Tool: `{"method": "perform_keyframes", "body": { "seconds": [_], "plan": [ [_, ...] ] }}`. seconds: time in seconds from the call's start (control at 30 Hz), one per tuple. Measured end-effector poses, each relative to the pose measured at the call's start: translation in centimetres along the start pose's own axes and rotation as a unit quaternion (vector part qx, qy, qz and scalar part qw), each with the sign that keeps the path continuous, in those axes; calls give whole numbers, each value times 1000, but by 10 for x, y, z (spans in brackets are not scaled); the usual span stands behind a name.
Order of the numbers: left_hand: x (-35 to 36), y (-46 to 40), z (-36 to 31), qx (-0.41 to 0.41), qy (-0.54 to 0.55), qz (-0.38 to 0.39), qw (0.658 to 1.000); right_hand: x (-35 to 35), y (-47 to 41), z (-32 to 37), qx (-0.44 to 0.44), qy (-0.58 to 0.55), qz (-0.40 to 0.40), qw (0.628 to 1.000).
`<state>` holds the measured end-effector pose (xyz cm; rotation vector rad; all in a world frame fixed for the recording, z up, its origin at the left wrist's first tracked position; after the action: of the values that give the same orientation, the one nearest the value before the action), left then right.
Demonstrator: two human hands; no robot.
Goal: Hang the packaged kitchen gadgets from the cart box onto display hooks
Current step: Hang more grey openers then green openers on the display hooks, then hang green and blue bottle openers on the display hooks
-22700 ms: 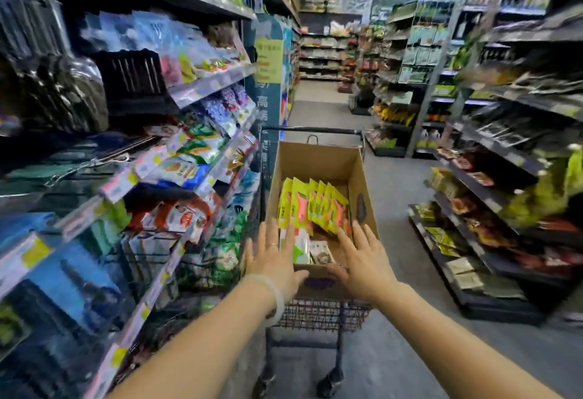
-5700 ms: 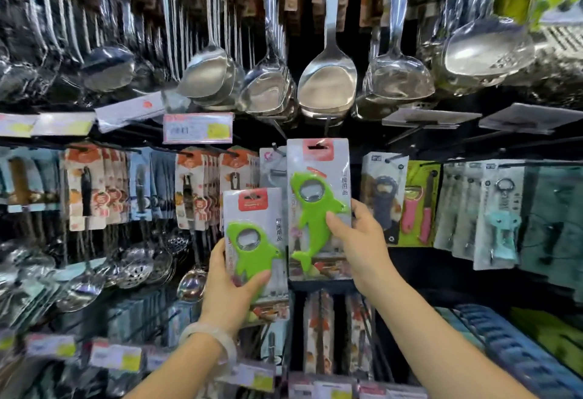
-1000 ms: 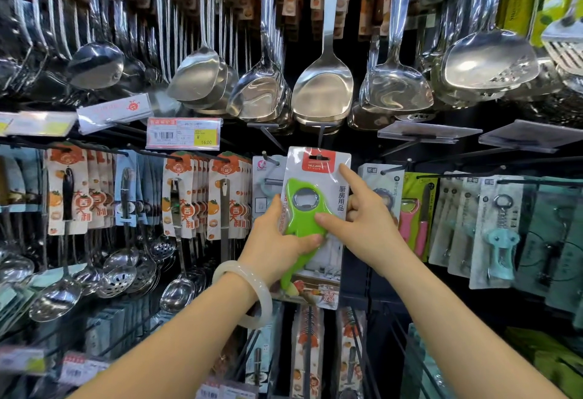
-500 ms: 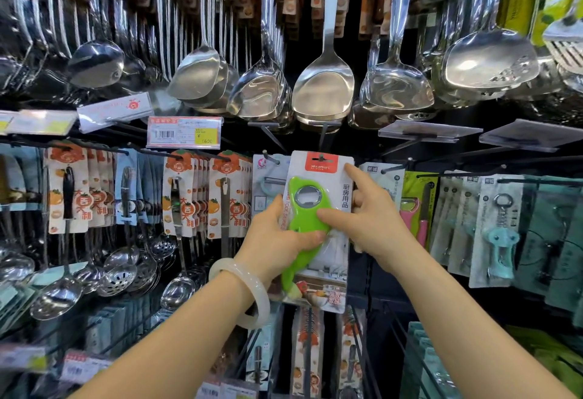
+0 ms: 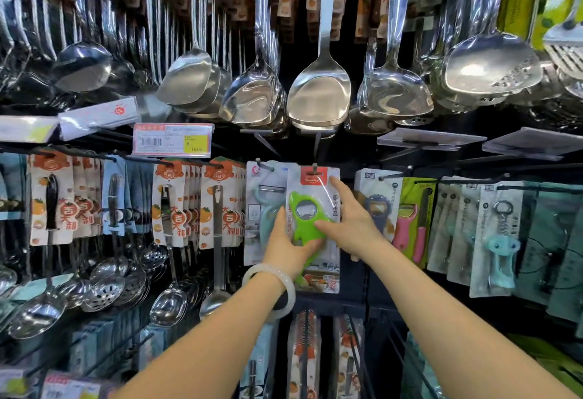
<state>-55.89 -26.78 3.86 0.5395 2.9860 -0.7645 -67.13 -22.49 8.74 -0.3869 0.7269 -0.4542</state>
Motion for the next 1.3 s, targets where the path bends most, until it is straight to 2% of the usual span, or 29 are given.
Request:
{"method": "perform_keyframes", "body": {
  "seconds": [0.1, 0.23, 0.3, 0.37, 0.43, 0.53, 0.63, 0.73, 0.83, 1.0, 1.3],
  "plan": [
    [-2, -8, 21, -69, -84, -28, 994, 2, -13, -4, 8, 107, 5, 994],
    [3, 6, 41, -44, -133, -51, 989, 5, -5, -18, 30, 151, -5, 988],
    [20, 12, 55, -21, -171, -4, 985, 5, 15, -25, 14, 182, -18, 983],
    [51, 21, 66, -8, -221, 87, 971, 5, 39, -37, 6, 250, -6, 968],
    [86, 33, 69, 21, -314, 175, 933, -2, 65, -60, 12, 326, 6, 945],
    [136, 52, 59, 78, -434, 215, 871, -38, 115, -98, 38, 397, -29, 916],
    [202, 82, 40, 106, -435, 285, 848, -98, 173, -141, 111, 455, -71, 881],
    [278, 119, 24, 155, -434, 353, 814, -162, 239, -195, 253, 485, -36, 837],
    [352, 169, 8, 199, -416, 414, 785, -222, 302, -224, 330, 493, -39, 804],
    [475, 262, -24, 254, -398, 476, 742, -320, 408, -255, 412, 510, -61, 752],
    [669, 423, -91, 304, -327, 570, 690, -476, 605, -286, 541, 497, -106, 670]
  ]
}}
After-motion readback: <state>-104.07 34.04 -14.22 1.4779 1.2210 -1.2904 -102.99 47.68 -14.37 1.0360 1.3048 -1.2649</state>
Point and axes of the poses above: each hand's wrist, its own y-axis away from the middle knuckle, its own x-axis out of the palm, z = x × y, the point moved 8 cm from there along -y, towards the middle knuckle, and after that the axes turned 1 degree about -y, right-handed, at the moved point
